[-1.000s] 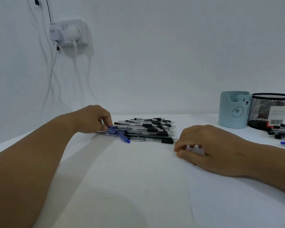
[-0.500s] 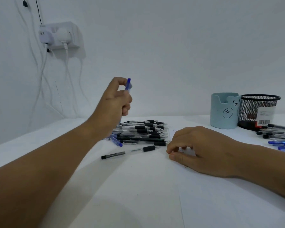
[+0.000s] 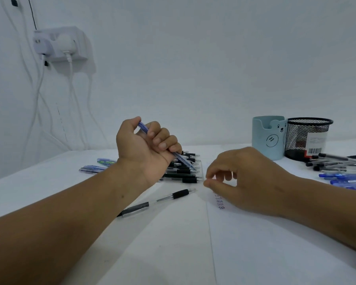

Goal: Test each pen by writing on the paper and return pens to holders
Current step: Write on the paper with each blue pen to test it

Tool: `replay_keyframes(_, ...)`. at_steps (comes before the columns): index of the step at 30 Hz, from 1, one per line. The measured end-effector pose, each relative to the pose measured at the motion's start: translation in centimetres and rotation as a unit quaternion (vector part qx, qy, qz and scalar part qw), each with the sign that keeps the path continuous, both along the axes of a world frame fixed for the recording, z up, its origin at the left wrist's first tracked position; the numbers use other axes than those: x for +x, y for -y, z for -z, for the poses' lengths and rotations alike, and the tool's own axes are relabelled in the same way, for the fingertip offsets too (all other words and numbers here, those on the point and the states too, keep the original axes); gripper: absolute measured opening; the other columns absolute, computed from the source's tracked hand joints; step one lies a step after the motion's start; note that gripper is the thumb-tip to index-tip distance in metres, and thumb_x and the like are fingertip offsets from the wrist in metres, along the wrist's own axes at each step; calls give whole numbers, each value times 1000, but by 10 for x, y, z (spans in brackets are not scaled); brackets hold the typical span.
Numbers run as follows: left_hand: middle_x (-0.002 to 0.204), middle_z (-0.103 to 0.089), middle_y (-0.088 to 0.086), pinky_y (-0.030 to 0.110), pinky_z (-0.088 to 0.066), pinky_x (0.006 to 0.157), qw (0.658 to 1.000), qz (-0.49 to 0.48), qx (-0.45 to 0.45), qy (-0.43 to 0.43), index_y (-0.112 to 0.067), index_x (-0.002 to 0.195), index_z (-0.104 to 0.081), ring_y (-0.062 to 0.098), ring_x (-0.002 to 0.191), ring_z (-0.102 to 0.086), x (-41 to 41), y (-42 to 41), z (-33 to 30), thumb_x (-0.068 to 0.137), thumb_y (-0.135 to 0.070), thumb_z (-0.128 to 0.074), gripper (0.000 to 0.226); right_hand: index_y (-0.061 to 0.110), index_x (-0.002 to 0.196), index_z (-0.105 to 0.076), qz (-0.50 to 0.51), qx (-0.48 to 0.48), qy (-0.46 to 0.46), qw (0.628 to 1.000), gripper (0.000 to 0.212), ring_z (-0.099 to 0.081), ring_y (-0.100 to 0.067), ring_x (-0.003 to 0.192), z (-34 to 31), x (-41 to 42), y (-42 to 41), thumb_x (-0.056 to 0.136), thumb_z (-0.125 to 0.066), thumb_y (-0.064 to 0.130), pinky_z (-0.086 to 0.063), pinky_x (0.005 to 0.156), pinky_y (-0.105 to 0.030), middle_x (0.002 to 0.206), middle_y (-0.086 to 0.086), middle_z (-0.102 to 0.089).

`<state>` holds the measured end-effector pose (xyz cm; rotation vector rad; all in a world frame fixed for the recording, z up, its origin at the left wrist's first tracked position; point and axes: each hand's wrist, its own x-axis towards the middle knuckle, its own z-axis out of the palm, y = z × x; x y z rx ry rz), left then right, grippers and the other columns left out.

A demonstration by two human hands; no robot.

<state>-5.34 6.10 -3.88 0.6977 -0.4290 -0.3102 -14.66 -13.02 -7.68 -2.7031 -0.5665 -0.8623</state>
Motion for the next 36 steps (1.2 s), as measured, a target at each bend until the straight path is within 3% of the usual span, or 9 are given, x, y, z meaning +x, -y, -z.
replay_keyframes(4, 60, -34, 5, 32, -37, 65, 999, 52, -11, -4, -14, 56, -33, 21, 52, -40, -8, 7, 2, 93, -36, -30, 43, 34, 97, -74, 33, 69, 52, 996, 42, -52, -3, 66, -2, 1, 0, 79, -57, 68, -39, 55, -25, 64, 11, -52)
replay_keyframes(8, 69, -55, 15, 43, -53, 84, 994, 96, 31, 34, -9, 57, -42, 35, 77, -69, -20, 16, 5, 95, -33, -28, 48, 24, 83, -77, 26, 59, 65, 996, 20, -47, -14, 57, -4, 0, -4, 86, -71, 43, -38, 51, -27, 52, 4, -44)
replay_keyframes(13, 103, -74, 19, 43, -50, 102, 964, -31, 225, 141, -7, 97, -65, 34, 106, -68, -10, 14, 9, 106, -45, -27, 54, 25, 67, -68, 127, 161, -52, 977, 18, -52, -4, 49, -13, -4, 5, 84, -72, 23, -44, 54, -21, 53, 14, -60)
replay_keyframes(15, 101, -75, 8, 41, -49, 97, 902, -78, 339, 257, -16, 96, -68, 25, 100, -65, -6, 8, 13, 102, -49, -37, 46, 12, 68, -67, 87, 285, -142, 944, 17, -53, -10, 46, -18, -10, 7, 85, -69, 14, -45, 51, -25, 55, 0, -65)
replay_keyframes(17, 99, -73, -8, 45, -49, 100, 778, -99, 460, 416, -27, 89, -72, 19, 100, -65, -3, 1, 18, 91, -44, -55, 25, 3, 69, -65, 13, 416, -220, 882, 22, -48, -20, 45, -19, -16, 6, 88, -68, 13, -35, 42, -23, 62, -15, -63)
replay_keyframes(19, 105, -69, -22, 41, -46, 104, 646, -84, 545, 527, -40, 93, -74, 3, 109, -61, -1, -1, 22, 80, -50, -67, 18, 7, 67, -67, -14, 461, -267, 846, 32, -42, -21, 42, -18, -20, 1, 90, -66, 29, -28, 40, -20, 61, -18, -59)
replay_keyframes(21, 114, -66, -30, 39, -41, 108, 573, -44, 576, 582, -47, 100, -73, 0, 120, -55, -3, 0, 26, 75, -61, -64, 30, 11, 67, -67, -36, 448, -293, 844, 37, -39, -19, 38, -17, -21, -5, 90, -63, 39, -24, 39, -19, 57, -17, -57)
replay_keyframes(26, 110, -67, -29, 41, -41, 107, 558, -23, 594, 579, -51, 97, -70, -1, 115, -57, -5, 4, 25, 72, -70, -58, 33, 11, 54, -50, -76, 410, -293, 860, 43, -34, -23, 41, -11, -22, -14, 81, -81, 25, -24, 40, -20, 51, -14, -54)
replay_keyframes(36, 113, -65, -33, 45, -31, 114, 541, -44, 597, 591, -52, 100, -71, -3, 121, -52, -4, 3, 25, 72, -69, -61, 34, 14, 49, -43, -15, 328, -233, 915, 44, -44, -12, 41, -4, -20, -18, 83, -67, 2, -35, 44, -18, 47, -8, -51)
